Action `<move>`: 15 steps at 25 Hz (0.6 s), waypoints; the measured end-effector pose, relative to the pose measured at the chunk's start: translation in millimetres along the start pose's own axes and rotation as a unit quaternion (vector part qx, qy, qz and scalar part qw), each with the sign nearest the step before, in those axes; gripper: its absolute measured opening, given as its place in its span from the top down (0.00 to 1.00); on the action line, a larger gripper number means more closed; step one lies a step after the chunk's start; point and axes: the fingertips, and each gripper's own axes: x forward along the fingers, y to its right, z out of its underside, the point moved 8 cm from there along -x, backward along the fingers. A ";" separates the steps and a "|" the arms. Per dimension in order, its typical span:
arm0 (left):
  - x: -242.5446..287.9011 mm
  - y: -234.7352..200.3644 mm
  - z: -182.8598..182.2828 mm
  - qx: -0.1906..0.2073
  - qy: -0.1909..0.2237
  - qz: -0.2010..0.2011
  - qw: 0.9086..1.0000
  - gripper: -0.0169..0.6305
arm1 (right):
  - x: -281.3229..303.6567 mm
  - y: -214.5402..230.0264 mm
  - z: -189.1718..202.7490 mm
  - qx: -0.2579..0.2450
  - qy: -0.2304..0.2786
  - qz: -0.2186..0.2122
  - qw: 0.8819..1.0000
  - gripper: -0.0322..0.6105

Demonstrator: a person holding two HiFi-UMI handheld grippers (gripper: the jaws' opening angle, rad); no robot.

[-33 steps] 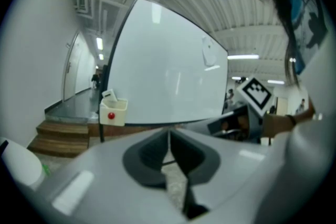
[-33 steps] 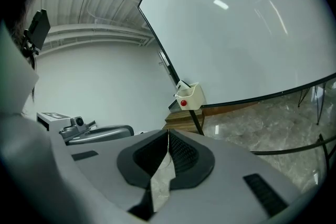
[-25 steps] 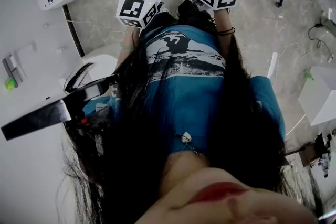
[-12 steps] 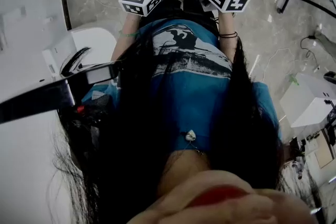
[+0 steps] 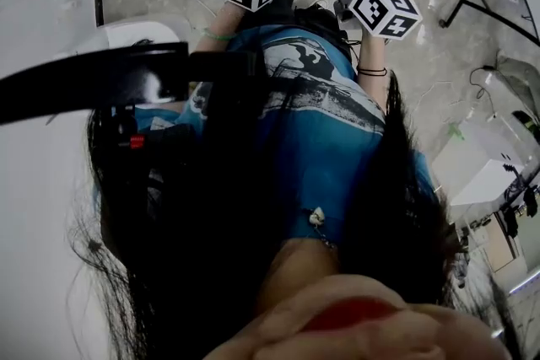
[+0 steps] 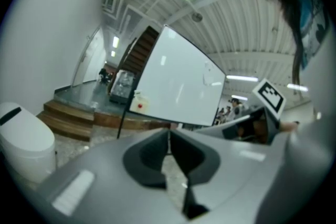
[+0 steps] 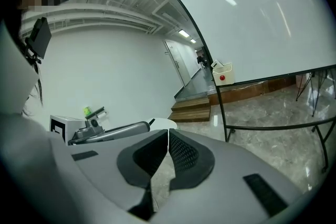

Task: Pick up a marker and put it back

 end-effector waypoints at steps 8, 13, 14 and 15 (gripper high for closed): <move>-14.6 41.8 8.1 0.007 0.024 -0.018 1.000 0.97 | -56.3 -2.1 19.8 -0.013 0.018 -0.002 1.000 0.93; -22.7 103.9 26.8 0.010 0.019 -0.020 1.000 0.97 | -122.9 15.2 47.3 -0.003 0.027 0.010 1.000 0.93; -25.6 119.4 34.1 0.010 0.016 -0.021 1.000 0.97 | -136.0 19.9 54.5 -0.001 0.024 0.011 1.000 0.93; -28.7 134.2 41.1 0.009 0.013 -0.021 1.000 0.97 | -147.9 23.9 61.0 0.001 0.022 0.009 1.000 0.93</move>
